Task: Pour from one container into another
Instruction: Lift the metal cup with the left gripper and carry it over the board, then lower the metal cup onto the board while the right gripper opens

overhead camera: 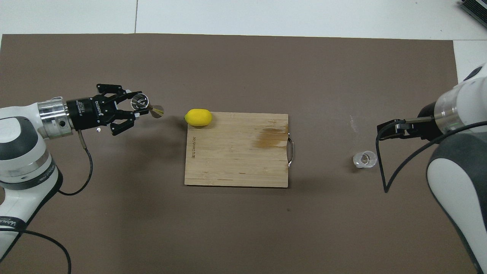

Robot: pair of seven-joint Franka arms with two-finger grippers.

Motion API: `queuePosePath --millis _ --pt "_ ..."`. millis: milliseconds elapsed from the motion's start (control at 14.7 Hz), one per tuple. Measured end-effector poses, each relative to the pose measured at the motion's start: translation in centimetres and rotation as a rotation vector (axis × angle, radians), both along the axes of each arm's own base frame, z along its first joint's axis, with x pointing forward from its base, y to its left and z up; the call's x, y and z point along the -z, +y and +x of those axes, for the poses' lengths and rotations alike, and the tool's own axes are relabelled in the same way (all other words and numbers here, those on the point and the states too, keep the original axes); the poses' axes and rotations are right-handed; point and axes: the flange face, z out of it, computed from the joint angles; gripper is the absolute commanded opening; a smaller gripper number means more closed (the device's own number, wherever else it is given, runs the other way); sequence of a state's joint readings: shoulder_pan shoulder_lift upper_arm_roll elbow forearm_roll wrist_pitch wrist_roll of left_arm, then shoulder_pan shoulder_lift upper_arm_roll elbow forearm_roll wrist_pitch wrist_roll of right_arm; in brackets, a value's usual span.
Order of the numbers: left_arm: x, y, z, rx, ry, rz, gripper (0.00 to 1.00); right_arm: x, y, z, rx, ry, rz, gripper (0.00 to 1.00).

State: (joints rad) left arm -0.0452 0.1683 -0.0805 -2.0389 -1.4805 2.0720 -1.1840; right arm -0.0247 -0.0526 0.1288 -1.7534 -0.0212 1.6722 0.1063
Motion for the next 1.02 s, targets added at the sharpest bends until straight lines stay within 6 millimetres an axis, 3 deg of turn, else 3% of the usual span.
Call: queuePosePath --millis 341,545,749,1022 --pt "-1.0 -13.5 -2.9 -0.011 -0.014 0.011 0.0 0.0 0.0 0.0 0.0 0.0 0.0 1.0" --pt "0.1 -19.1 -5.7 -0.065 -0.001 0.067 0.0 0.0 -0.7 0.1 0.012 0.0 0.0 1.0" --pt "2.3 -23.1 -7.6 -0.056 0.016 0.116 0.0 0.0 -1.5 0.1 0.028 0.0 0.0 1.0" --pt "3.6 -25.5 -6.9 -0.037 0.017 0.118 0.0 0.0 -1.8 0.2 0.033 0.0 0.0 1.0"
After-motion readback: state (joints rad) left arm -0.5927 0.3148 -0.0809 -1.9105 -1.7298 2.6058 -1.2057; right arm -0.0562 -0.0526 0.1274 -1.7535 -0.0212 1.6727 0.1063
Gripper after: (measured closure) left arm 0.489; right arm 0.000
